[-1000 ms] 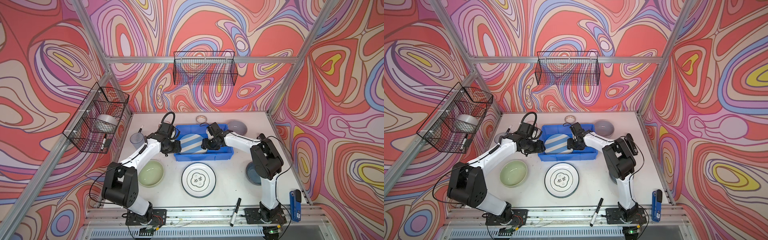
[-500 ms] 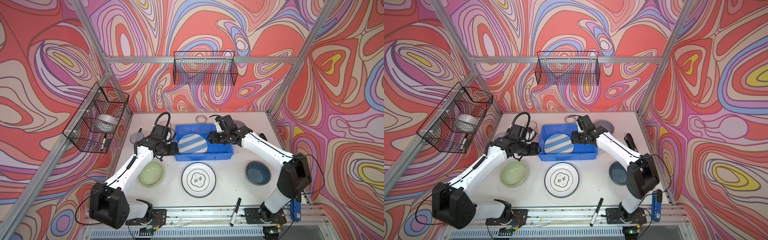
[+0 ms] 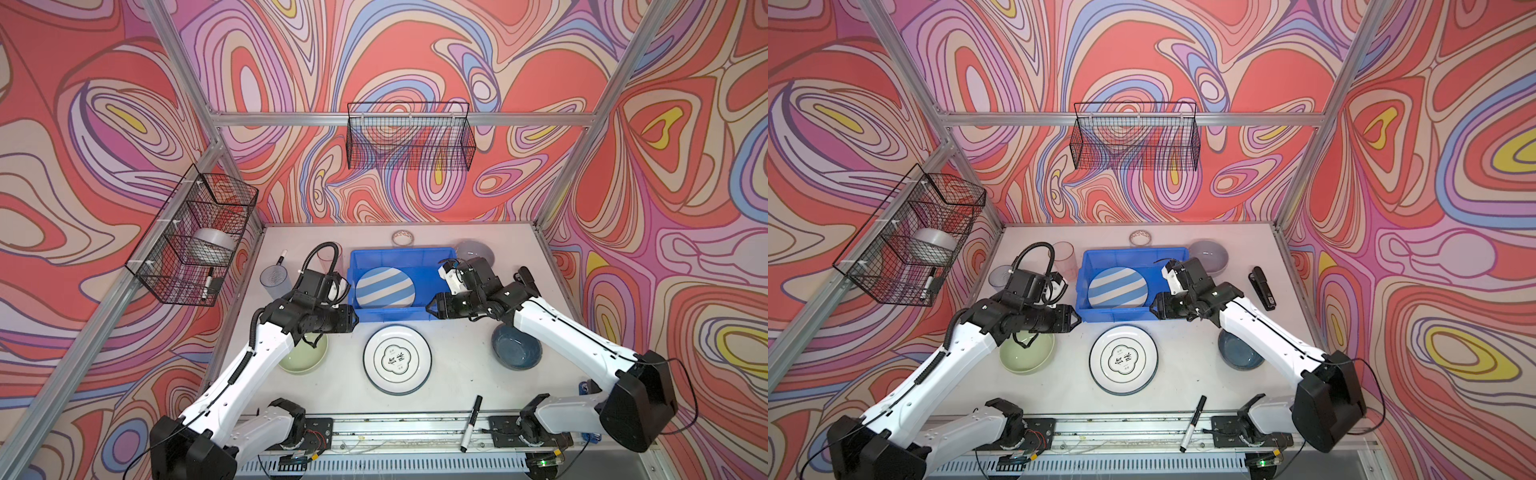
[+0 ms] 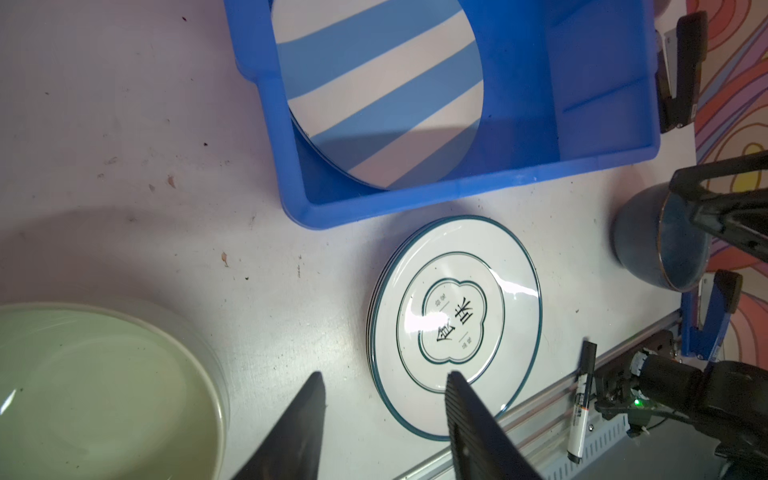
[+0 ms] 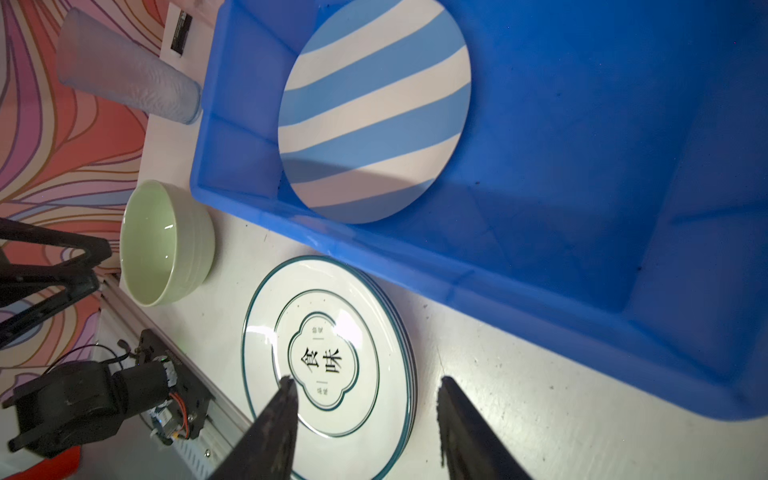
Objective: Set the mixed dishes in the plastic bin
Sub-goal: 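Withdraw both grippers from the bin toward the white green-rimmed plate, then position both grippers at opposite rims of the white green-rimmed plate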
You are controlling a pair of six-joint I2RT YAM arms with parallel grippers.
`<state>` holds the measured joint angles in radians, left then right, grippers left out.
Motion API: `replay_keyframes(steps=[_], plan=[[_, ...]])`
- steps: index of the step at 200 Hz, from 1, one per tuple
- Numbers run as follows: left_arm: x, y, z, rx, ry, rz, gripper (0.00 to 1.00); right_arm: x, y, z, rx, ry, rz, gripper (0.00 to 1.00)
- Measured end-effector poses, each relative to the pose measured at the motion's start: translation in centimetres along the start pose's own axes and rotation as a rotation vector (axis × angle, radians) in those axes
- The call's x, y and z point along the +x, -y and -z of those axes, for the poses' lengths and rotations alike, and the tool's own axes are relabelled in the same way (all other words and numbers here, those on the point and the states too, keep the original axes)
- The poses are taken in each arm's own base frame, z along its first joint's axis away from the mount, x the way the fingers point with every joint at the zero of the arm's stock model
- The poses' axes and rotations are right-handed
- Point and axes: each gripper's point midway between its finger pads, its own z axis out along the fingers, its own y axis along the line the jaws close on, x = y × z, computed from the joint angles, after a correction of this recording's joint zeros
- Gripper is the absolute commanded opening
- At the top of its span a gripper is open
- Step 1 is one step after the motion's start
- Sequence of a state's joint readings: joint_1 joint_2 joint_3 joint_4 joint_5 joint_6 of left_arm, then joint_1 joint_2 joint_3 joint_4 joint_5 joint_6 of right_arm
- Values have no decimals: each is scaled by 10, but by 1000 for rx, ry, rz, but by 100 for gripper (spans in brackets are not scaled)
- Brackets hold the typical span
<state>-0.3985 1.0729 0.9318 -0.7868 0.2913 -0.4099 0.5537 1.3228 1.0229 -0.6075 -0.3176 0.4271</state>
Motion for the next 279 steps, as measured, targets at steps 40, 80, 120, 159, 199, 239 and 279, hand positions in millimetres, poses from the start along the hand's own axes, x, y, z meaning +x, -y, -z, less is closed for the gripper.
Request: replay_keyframes(steps=[40, 80, 120, 159, 199, 239, 279], plan=[[47, 12, -22, -11, -117, -43, 41, 33, 1, -6, -45, -45, -29, 51], [76, 13, -37, -50, -166, -63, 37, 62, 4, -11, -57, -91, -58, 48], [84, 8, -48, -76, -165, -50, 35, 87, 15, -17, -55, -118, -101, 46], [88, 3, -58, -101, -162, -41, 34, 110, 26, -27, -54, -158, -140, 43], [89, -5, -69, -127, -151, -28, 32, 118, 27, -34, -75, -172, -162, 36], [85, -6, -80, -143, -149, -26, 28, 117, 28, -44, -87, -176, -173, 34], [84, -8, -89, -156, -155, -26, 26, 122, 32, -53, -81, -196, -187, 30]])
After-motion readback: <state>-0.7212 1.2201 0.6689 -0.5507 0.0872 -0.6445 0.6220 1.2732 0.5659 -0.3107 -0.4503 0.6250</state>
